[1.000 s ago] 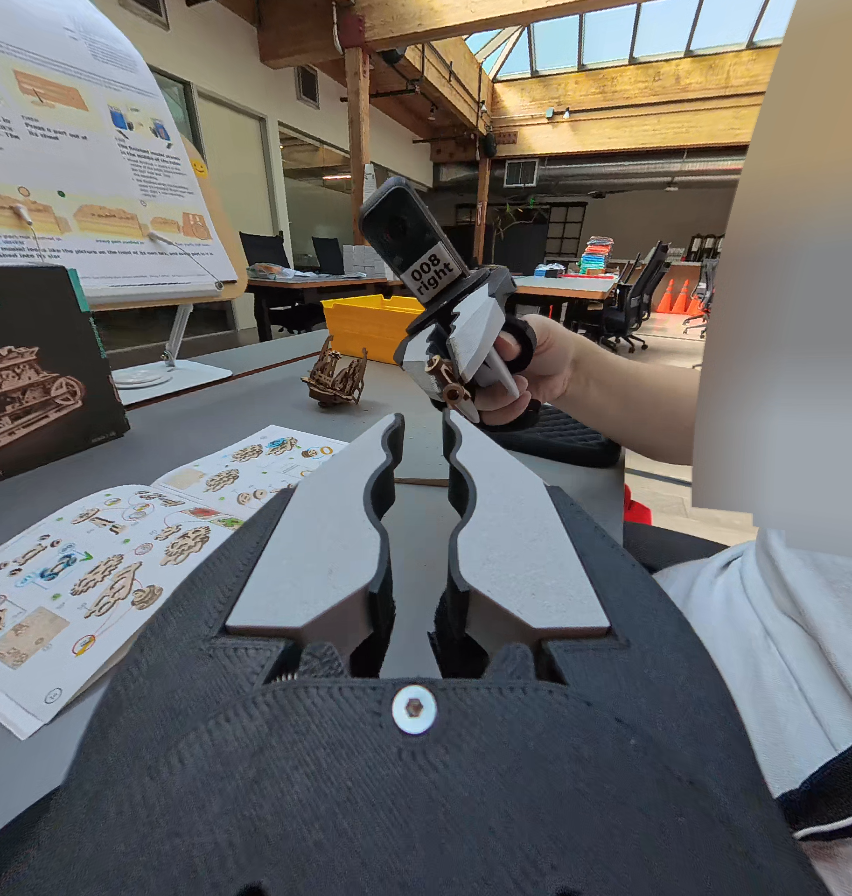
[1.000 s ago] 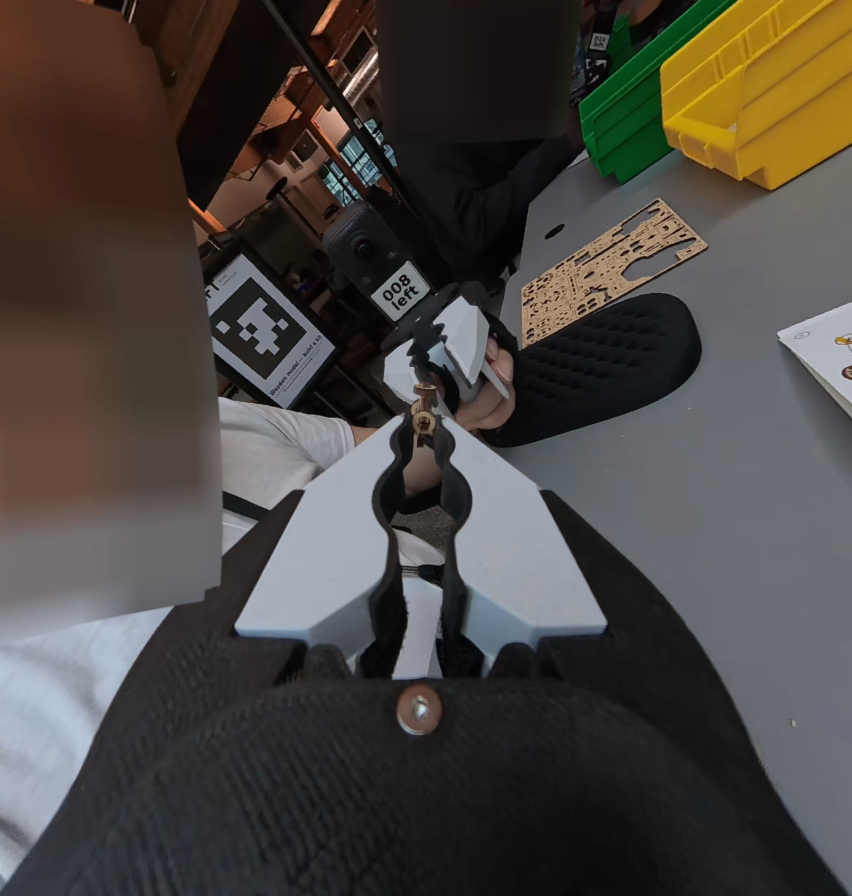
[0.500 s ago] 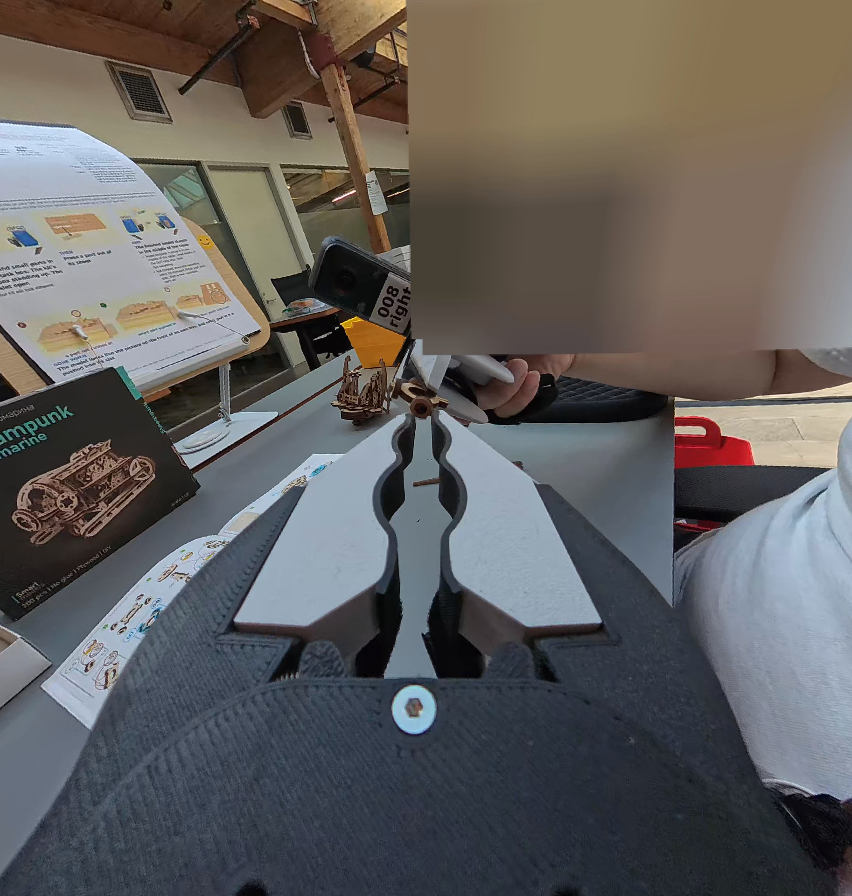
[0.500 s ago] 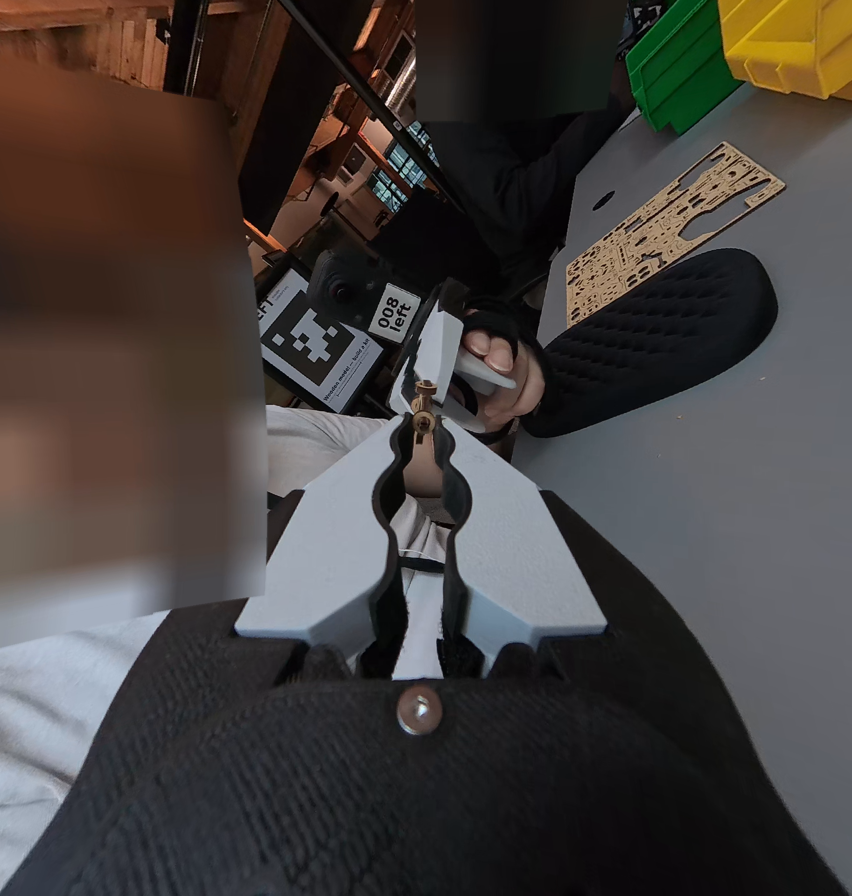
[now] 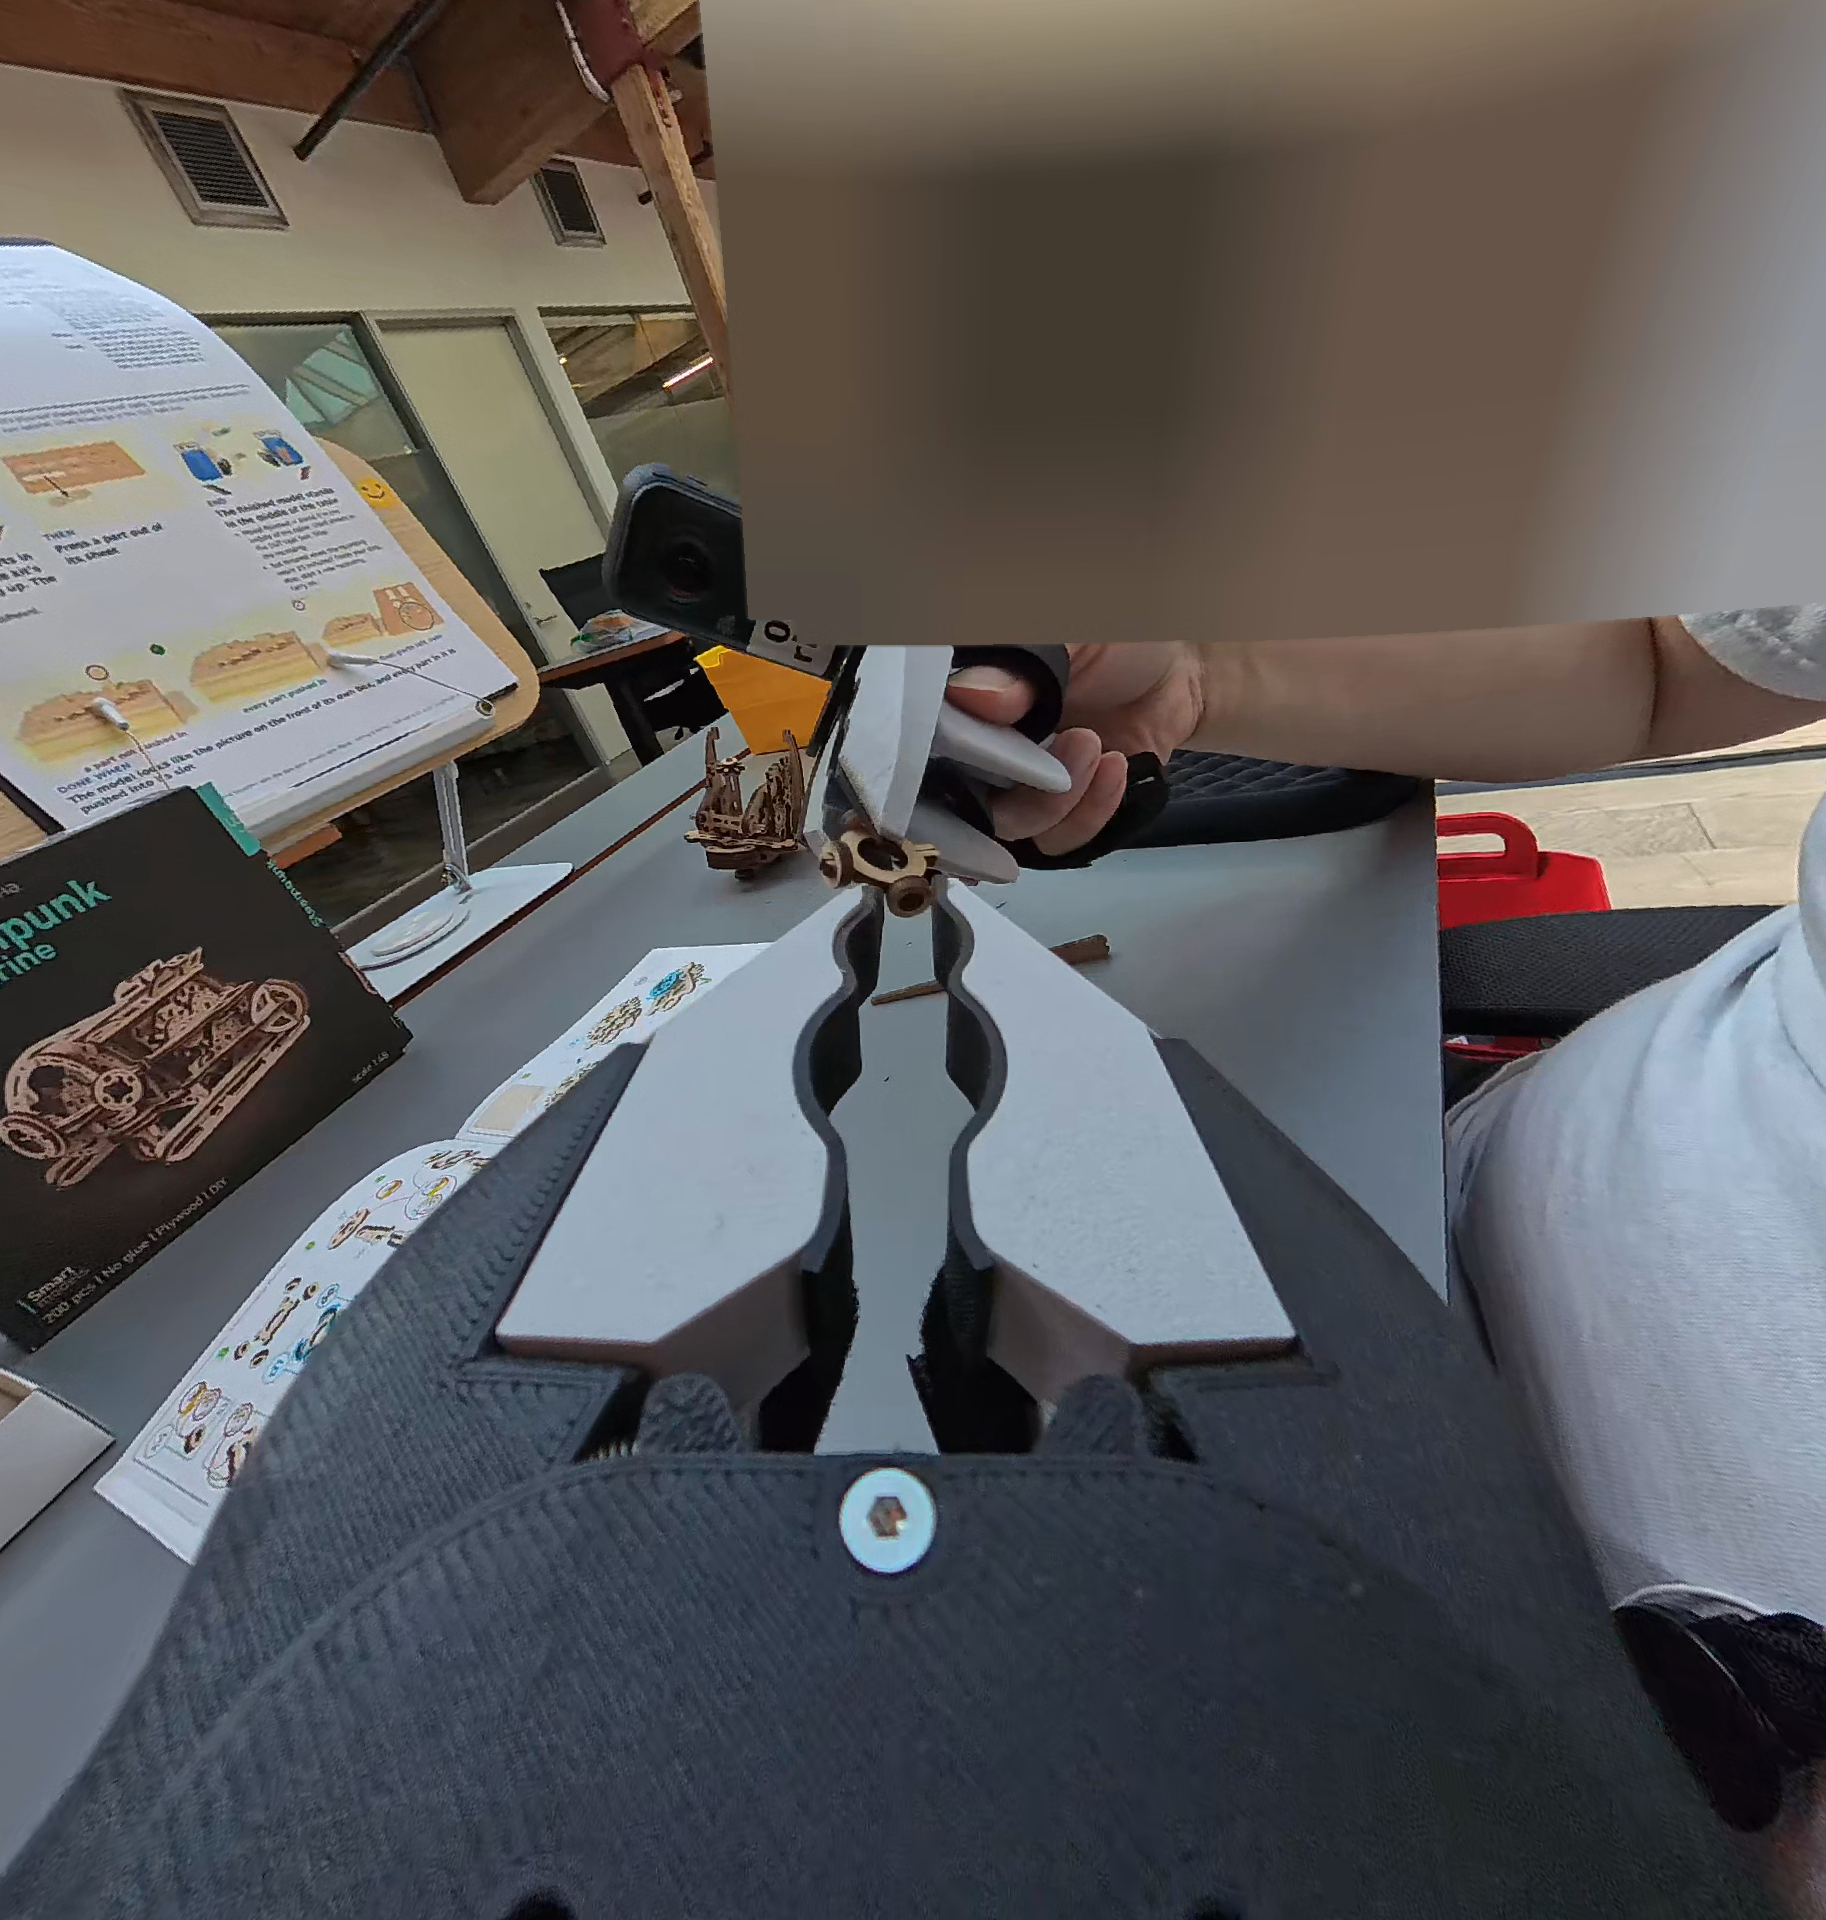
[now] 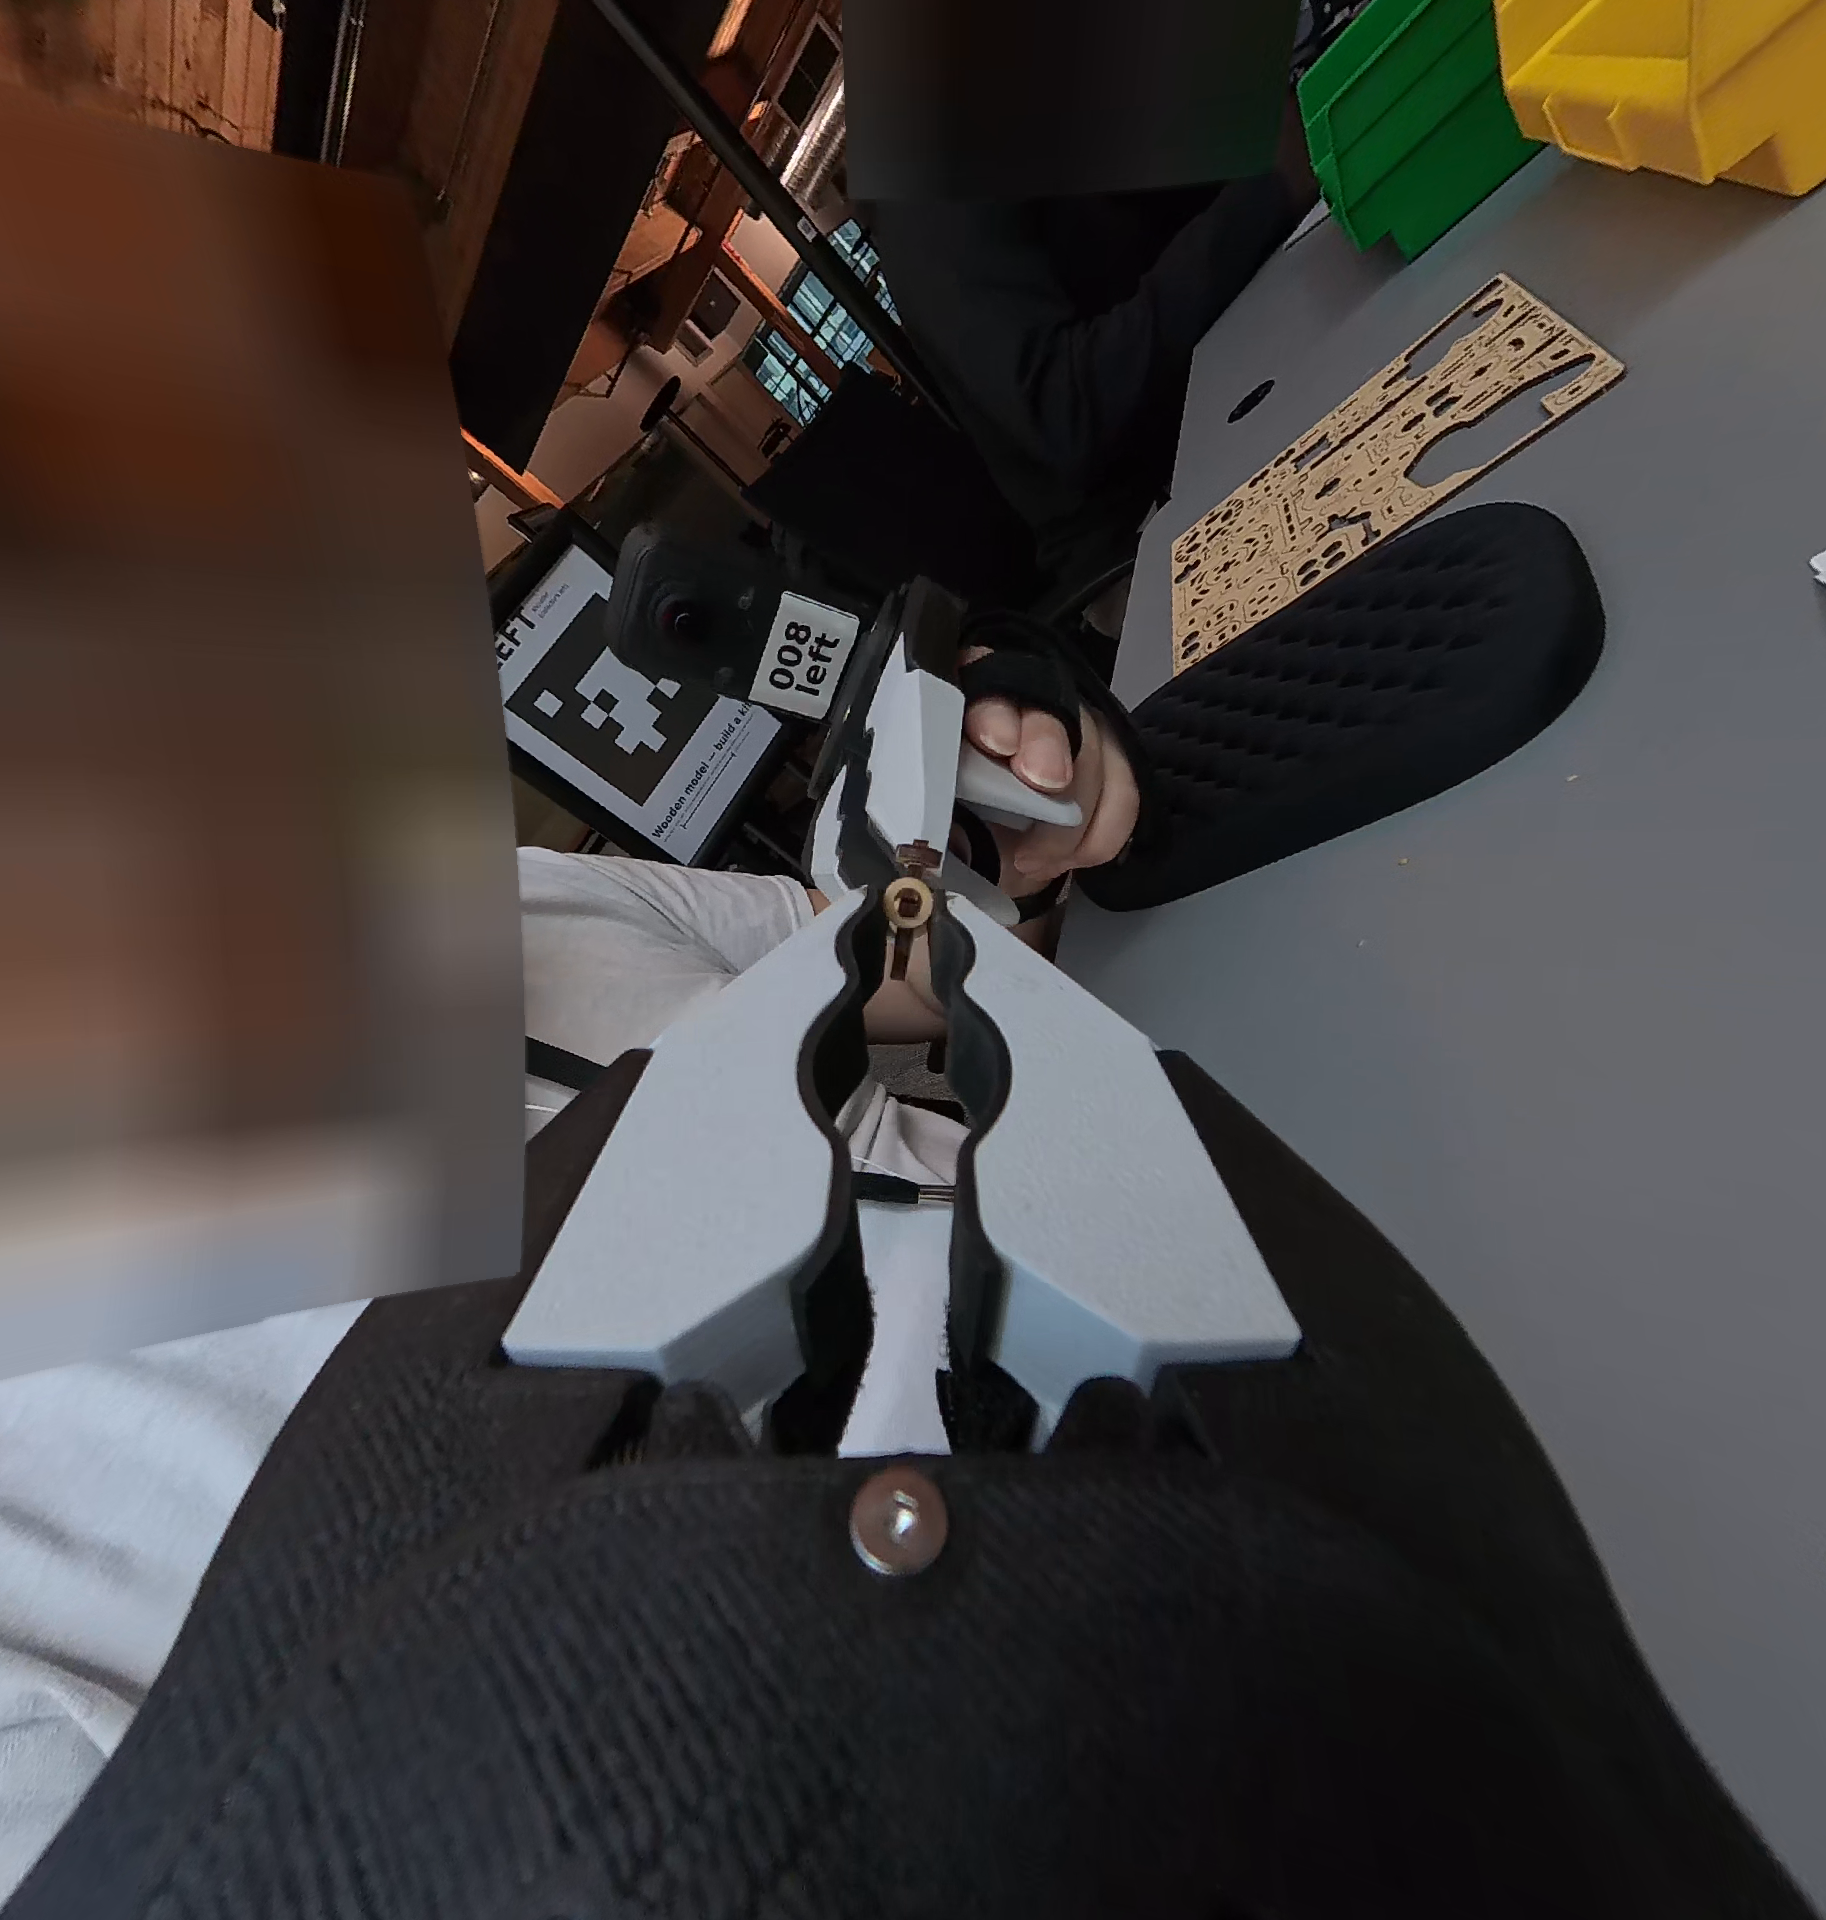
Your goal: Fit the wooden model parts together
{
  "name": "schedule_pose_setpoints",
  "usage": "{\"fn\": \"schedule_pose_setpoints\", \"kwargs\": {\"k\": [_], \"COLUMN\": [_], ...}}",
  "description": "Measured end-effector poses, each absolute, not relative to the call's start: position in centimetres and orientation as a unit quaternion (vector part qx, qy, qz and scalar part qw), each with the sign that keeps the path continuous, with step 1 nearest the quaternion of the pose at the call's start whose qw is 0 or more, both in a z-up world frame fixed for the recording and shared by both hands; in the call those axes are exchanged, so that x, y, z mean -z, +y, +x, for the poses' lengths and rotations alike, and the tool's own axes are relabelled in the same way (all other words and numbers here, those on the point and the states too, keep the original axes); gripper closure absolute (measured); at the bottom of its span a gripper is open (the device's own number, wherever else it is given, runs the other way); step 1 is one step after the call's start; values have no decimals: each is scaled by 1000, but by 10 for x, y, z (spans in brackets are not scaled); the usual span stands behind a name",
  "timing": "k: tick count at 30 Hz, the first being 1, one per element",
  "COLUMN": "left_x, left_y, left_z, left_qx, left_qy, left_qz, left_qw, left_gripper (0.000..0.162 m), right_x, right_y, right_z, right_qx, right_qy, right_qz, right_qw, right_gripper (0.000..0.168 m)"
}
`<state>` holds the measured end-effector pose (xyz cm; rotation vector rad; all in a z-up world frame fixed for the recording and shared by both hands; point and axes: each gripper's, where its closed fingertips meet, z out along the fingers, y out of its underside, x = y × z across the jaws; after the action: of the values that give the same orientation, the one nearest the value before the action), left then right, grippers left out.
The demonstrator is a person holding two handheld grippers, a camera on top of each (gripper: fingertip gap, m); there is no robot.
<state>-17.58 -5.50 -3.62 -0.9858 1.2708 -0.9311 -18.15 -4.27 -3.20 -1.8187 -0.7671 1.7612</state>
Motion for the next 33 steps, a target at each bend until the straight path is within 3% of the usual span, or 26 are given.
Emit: {"fn": "schedule_pose_setpoints", "kwargs": {"k": [1, 6, 13, 33], "left_x": [37, 38, 32, -8], "left_y": [-55, -54, -52, -87], "left_z": [-175, -175, -178, -202], "left_qx": [400, 402, 390, 439], "left_qy": [548, 547, 536, 505], "left_qz": [-425, -425, -414, -289], "left_qw": [599, 599, 624, 685], "left_gripper": [154, 148, 156, 156], "right_x": [32, 31, 30, -8], "right_y": [-42, -41, -42, -81], "right_z": [-181, -181, -184, -208], "right_qx": [-645, -639, -626, -554], "right_qy": [-280, -278, -283, -357], "right_qz": [-667, -665, -666, -612], "right_qw": [246, 267, 291, 437], "right_gripper": [163, 163, 163, 167]}}
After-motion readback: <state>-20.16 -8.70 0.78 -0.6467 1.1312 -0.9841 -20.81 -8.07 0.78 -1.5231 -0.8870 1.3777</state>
